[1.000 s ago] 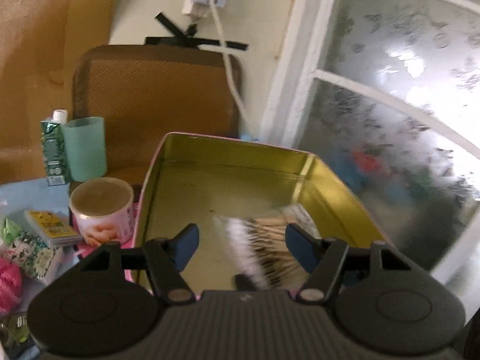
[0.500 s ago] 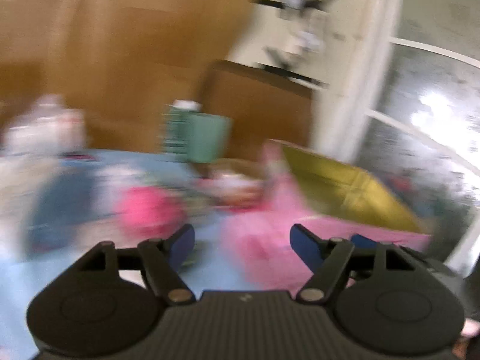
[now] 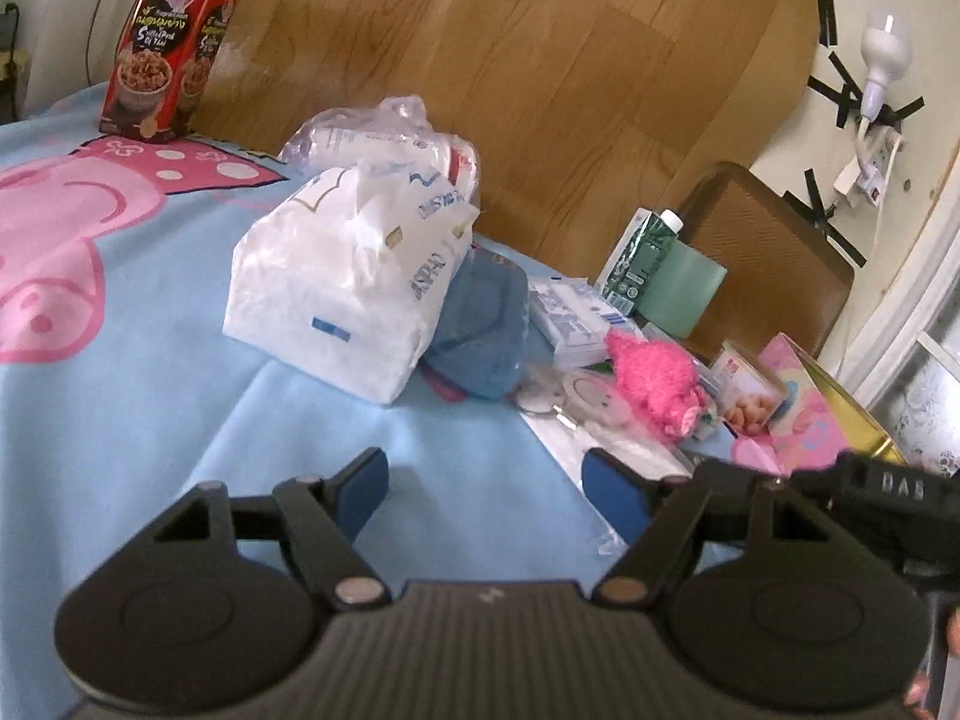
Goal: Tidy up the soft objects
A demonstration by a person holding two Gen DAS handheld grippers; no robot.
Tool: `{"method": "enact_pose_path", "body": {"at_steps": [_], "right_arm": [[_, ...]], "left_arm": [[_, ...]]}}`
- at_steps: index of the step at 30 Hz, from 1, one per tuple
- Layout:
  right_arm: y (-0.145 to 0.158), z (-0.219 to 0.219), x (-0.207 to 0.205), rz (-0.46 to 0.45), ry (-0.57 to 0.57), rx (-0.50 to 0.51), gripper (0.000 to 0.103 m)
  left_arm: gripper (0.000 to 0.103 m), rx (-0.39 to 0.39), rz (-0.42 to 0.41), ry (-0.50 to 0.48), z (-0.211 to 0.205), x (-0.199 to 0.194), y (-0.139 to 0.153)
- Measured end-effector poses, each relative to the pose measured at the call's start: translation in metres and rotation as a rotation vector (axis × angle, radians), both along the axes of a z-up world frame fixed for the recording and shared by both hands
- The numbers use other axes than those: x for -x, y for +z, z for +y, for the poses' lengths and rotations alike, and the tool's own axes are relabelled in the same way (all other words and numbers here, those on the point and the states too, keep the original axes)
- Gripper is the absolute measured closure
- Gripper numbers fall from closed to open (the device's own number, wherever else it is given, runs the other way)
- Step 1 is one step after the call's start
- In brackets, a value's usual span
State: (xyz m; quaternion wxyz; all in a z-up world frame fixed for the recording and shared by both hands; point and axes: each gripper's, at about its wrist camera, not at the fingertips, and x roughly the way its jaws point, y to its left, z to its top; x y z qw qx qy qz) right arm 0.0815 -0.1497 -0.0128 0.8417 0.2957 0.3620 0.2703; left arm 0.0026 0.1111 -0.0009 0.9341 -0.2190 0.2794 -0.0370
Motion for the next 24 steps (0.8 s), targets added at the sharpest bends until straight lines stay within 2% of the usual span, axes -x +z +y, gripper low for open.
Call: {"method": "enact_pose_path", "body": {"at_steps": [1,4,8,11,13,15,17,18,19,20,21,24], "right_arm": [[0.000,0.000,0.000,0.014,-0.005,-0.012,0.080],[-0.005,-0.007,0.008,0.053,0.013,-0.080,0.083],[-0.008,-0.030,0.030,0.063,0.082,-0.114,0.085],[-0.010,-0.060,0.053,0.061,0.155,-0.123,0.085],[-0.009,-0.084,0.067,0.031,0.147,-0.072,0.080],[-0.002,-0.112,0.085,-0.036,0.024,0.046,0.076],[0.008,-0.145,0.104,-0.125,-0.158,0.130,0.060],[0.012,-0.157,0.115,-0.169,-0.219,0.148,0.051],[0.015,-0.164,0.125,-0.212,-0.260,0.162,0.047],[0.019,-0.166,0.136,-0.260,-0.268,0.179,0.045],[0.020,-0.164,0.145,-0.294,-0.249,0.199,0.038],[0.015,-0.137,0.163,-0.376,-0.127,0.288,0.029]], "left_arm": [[0.029,-0.001,-0.003,-0.003,0.000,0.002,0.000],[0.029,0.008,-0.003,-0.008,0.001,0.002,-0.002],[0.029,0.008,-0.001,-0.015,-0.002,0.004,-0.002],[0.029,-0.012,0.006,-0.076,-0.012,0.005,0.000],[0.030,-0.016,0.009,-0.136,-0.024,0.005,0.002],[0.030,-0.005,0.007,-0.205,-0.038,0.004,0.005],[0.030,-0.009,0.004,-0.268,-0.056,0.003,0.009],[0.030,-0.014,0.004,-0.295,-0.066,0.002,0.011],[0.030,-0.018,0.006,-0.323,-0.075,0.001,0.012],[0.030,-0.019,0.011,-0.350,-0.084,0.000,0.012],[0.030,-0.017,0.019,-0.376,-0.092,-0.001,0.013],[0.030,-0.017,0.048,-0.436,-0.112,-0.002,0.011]]}}
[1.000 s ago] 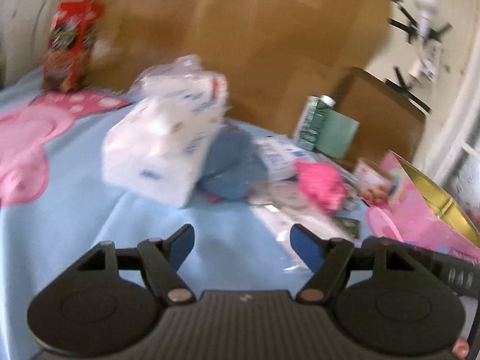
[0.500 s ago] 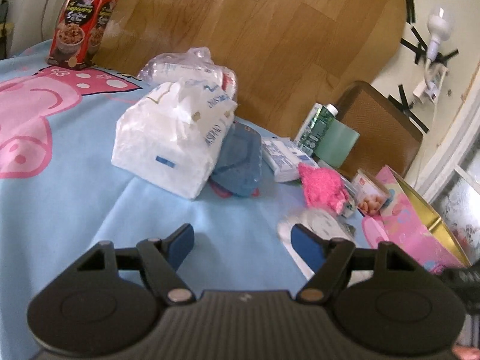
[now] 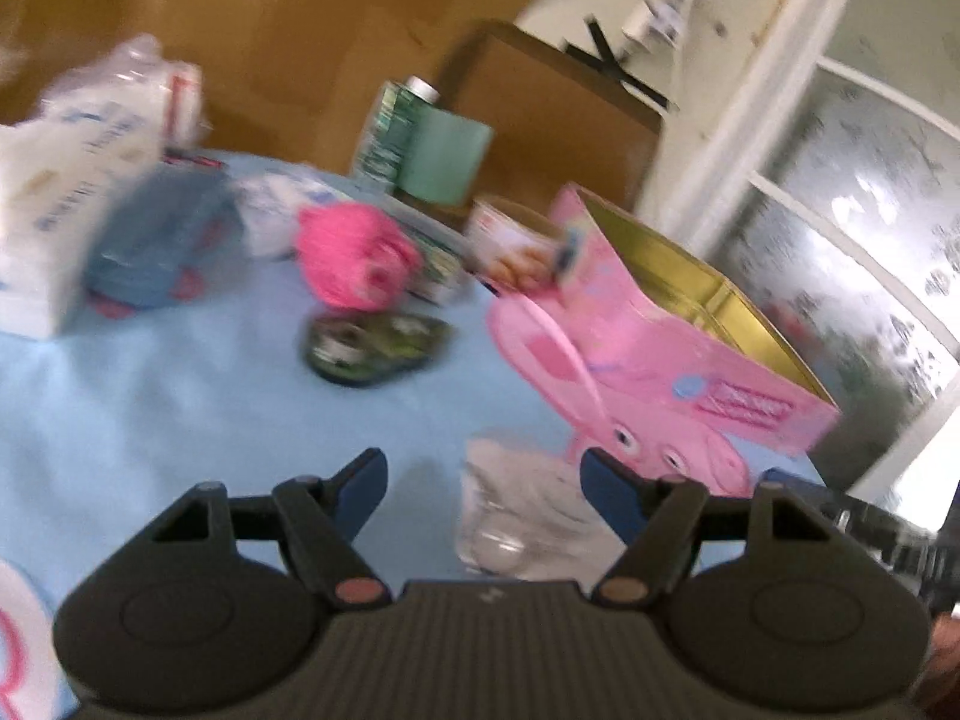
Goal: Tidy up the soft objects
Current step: 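Carry the smiley-face package into the pink tin and open the left tool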
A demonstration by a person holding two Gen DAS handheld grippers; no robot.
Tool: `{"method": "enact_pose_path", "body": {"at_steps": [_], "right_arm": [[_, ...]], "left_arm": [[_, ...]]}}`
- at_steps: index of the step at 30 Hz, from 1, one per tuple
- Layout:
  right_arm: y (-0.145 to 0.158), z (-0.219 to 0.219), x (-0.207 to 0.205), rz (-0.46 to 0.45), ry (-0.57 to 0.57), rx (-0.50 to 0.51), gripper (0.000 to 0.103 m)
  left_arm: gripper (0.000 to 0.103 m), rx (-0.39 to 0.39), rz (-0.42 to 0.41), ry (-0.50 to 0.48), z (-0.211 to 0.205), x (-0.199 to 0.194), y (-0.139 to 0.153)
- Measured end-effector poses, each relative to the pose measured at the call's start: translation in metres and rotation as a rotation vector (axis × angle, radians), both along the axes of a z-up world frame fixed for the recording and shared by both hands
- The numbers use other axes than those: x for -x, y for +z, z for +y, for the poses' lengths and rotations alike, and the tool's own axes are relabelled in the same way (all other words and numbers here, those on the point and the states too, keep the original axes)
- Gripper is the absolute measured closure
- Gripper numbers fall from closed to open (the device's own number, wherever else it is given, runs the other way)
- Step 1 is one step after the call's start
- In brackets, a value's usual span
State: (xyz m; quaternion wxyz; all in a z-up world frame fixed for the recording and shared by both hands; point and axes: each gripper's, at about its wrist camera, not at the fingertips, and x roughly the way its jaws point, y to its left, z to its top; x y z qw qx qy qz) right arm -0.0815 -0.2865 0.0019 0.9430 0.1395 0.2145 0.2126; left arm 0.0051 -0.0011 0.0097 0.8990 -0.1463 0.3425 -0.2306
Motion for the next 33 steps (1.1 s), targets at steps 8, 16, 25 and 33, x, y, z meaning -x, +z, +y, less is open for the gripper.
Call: {"method": "enact_pose_path", "body": {"at_steps": [8,16,25,33], "right_arm": [[-0.036,0.083,0.009,-0.115,0.112,0.385,0.027],[-0.036,0.044,0.002,-0.097,-0.028,0.340,0.034],[-0.048,-0.020,0.043,-0.084,-0.240,0.342,0.031],[-0.047,-0.022,0.035,-0.139,-0.286,0.308,0.038]], "left_arm": [[0.033,-0.100,0.025,-0.044,-0.039,-0.002,-0.006],[0.033,-0.169,-0.001,-0.205,-0.110,-0.005,-0.006],[0.021,-0.262,-0.078,-0.426,-0.204,0.004,-0.010],[0.031,-0.272,-0.150,-0.366,-0.210,0.004,0.005]]}}
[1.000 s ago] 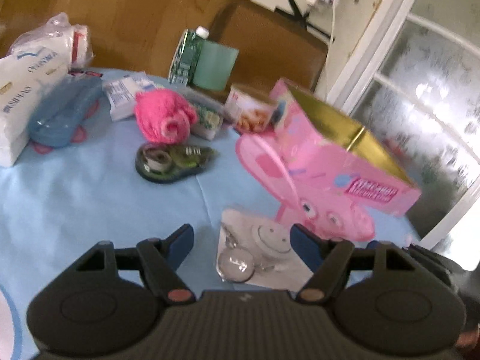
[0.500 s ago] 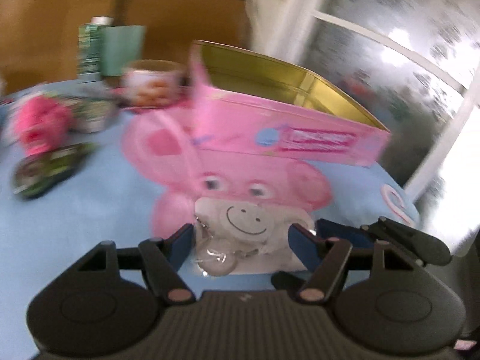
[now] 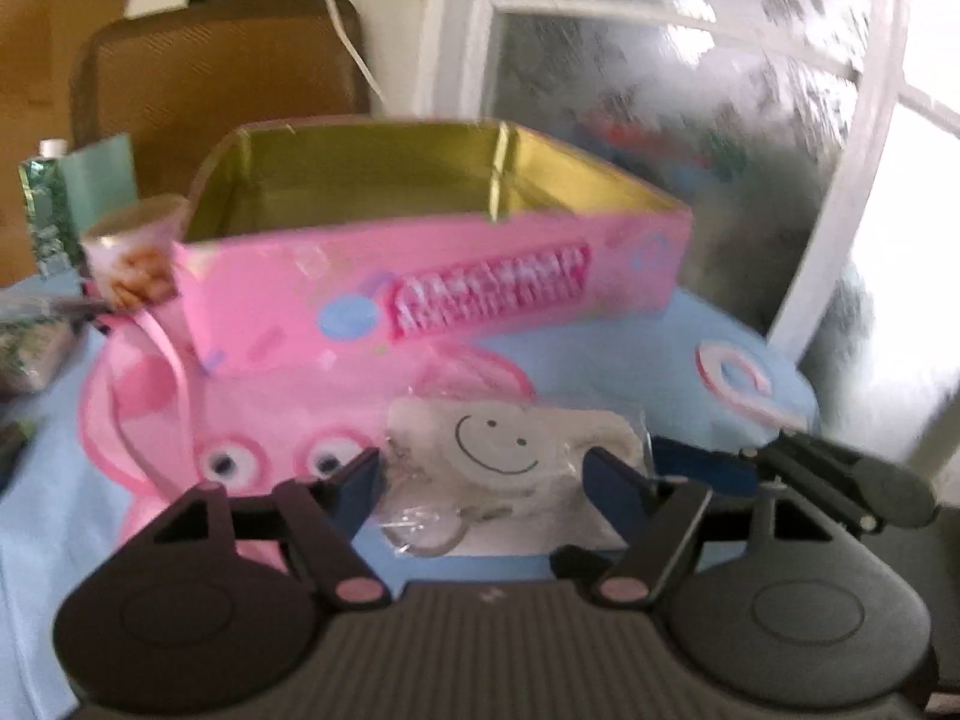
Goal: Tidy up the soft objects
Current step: 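Carry the smiley-face package into the pink tin and open the left tool, then move the left tool back over the table toward the pink fluffy ball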
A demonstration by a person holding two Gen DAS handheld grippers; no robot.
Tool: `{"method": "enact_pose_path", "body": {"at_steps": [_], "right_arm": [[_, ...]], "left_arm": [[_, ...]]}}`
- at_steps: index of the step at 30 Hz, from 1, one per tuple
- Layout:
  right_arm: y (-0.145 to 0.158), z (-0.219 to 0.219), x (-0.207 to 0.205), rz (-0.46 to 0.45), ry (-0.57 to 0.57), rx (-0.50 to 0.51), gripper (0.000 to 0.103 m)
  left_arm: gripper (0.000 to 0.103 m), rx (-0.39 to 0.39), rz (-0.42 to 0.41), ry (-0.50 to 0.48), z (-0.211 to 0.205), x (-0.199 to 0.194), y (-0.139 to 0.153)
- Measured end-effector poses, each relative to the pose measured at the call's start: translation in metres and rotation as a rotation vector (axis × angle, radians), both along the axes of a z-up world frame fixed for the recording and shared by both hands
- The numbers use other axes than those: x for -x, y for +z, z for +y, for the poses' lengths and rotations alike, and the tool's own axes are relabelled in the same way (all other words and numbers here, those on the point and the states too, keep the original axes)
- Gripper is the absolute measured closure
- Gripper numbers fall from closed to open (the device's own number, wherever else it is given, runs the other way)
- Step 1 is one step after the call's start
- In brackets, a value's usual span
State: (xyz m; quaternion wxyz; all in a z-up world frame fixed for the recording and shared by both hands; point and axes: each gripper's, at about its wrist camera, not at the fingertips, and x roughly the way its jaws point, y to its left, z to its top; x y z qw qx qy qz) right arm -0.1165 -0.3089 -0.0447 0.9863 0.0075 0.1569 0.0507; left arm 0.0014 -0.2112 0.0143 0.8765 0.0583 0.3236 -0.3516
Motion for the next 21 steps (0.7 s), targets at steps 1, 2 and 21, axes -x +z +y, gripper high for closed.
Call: {"method": "enact_pose_path", "body": {"at_steps": [1,2,21], "right_arm": [[0.004,-0.001,-0.001,-0.028,0.002,-0.008,0.038],[0.011,0.000,-0.002,-0.073,0.002,-0.005,0.038],[0.053,0.020,-0.129,-0.144,-0.064,0.043,0.035]], "left_arm": [[0.031,0.025,-0.016,0.010,0.004,-0.002,0.009],[0.031,0.048,-0.036,0.018,0.008,-0.004,0.019],[0.023,-0.029,-0.176,0.253,-0.017,-0.101,0.039]]}}
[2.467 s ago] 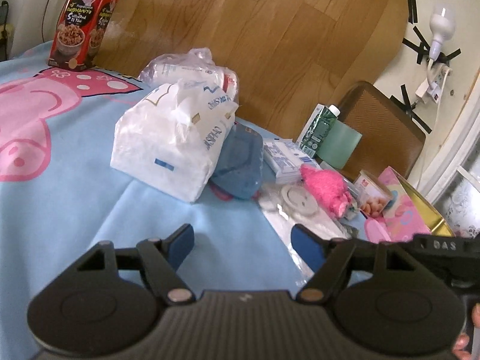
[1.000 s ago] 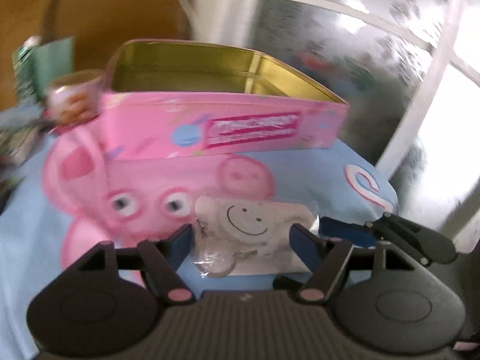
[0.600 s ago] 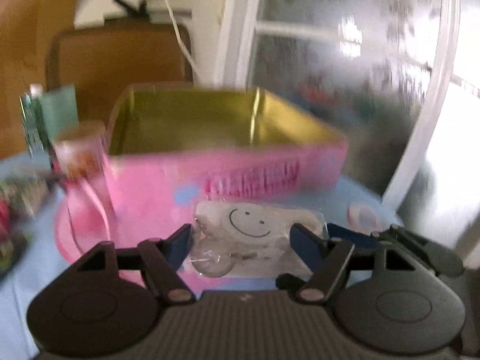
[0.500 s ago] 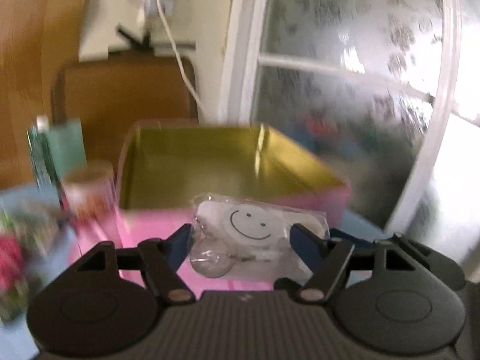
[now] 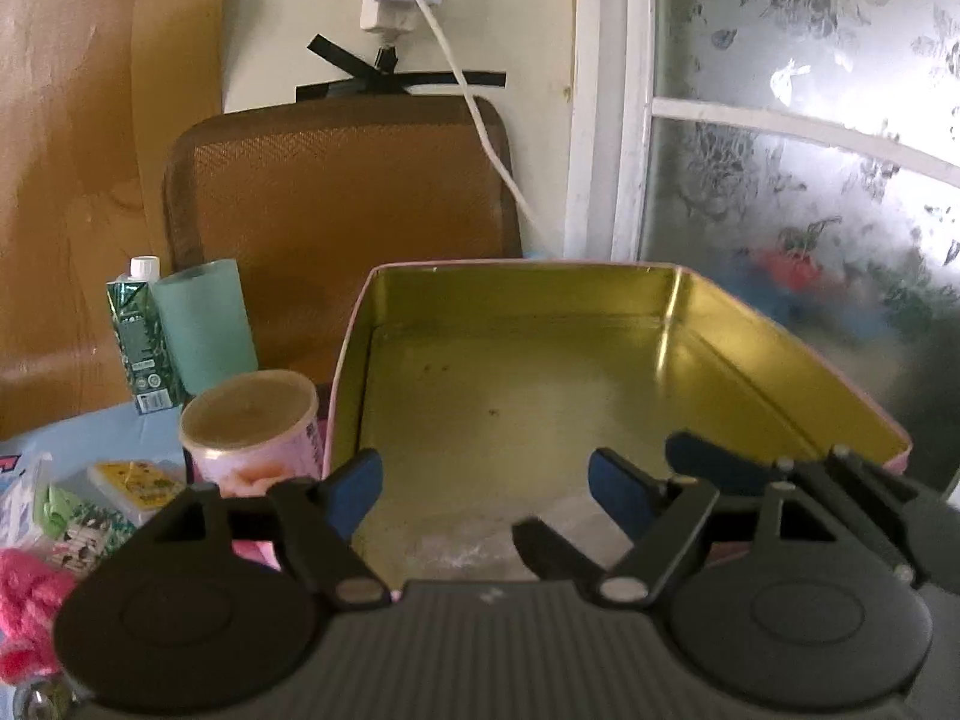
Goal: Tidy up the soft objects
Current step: 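Move the left tool back over the table toward the pink fluffy ball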
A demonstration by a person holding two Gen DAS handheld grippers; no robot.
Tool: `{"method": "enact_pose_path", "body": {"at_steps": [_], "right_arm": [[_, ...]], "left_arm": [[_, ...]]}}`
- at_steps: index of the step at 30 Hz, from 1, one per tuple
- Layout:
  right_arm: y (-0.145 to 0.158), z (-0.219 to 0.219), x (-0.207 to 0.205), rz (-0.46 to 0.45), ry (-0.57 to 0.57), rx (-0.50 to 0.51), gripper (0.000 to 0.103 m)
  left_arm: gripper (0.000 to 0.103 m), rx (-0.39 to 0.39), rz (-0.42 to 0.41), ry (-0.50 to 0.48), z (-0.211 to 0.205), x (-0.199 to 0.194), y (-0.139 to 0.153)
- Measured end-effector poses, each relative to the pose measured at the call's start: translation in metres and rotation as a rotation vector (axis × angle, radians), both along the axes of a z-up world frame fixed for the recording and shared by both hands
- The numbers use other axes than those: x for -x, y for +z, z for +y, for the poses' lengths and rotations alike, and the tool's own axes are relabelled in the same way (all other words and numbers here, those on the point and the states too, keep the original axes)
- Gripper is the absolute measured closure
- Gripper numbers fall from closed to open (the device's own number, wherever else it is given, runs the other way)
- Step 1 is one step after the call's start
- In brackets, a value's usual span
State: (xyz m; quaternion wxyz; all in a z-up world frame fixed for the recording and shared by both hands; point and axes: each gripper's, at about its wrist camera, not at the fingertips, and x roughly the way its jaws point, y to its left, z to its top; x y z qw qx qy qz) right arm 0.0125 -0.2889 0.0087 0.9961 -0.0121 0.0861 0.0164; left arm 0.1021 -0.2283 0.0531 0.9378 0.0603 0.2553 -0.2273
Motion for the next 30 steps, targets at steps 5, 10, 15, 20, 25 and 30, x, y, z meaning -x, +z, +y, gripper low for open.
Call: {"method": "enact_pose_path", "body": {"at_steps": [5,10,15,20,25,30], "right_arm": [[0.003,0.006,0.021,-0.037,0.002,-0.027,0.033],[-0.003,0.022,0.054,-0.065,0.063,-0.039,0.031],[-0.005,0.054,0.050,0.015,0.238,-0.065,0.032],[-0.006,0.093,0.012,0.166,0.368,-0.109,0.032],[0.004,0.136,-0.038,0.235,0.426,-0.136,0.033],[0.001,0.170,-0.075,0.315,0.416,-0.147,0.033]], "left_arm": [[0.022,0.073,-0.038,0.004,0.028,0.030,0.008],[0.018,0.165,-0.112,0.071,0.097,0.071,0.011],[0.017,0.071,-0.111,0.285,0.179,0.095,-0.013],[0.018,0.011,0.000,0.574,0.259,0.088,-0.040],[0.018,0.045,0.069,0.657,0.293,0.080,-0.046],[0.019,0.138,0.118,0.631,0.308,0.080,-0.050]]}}
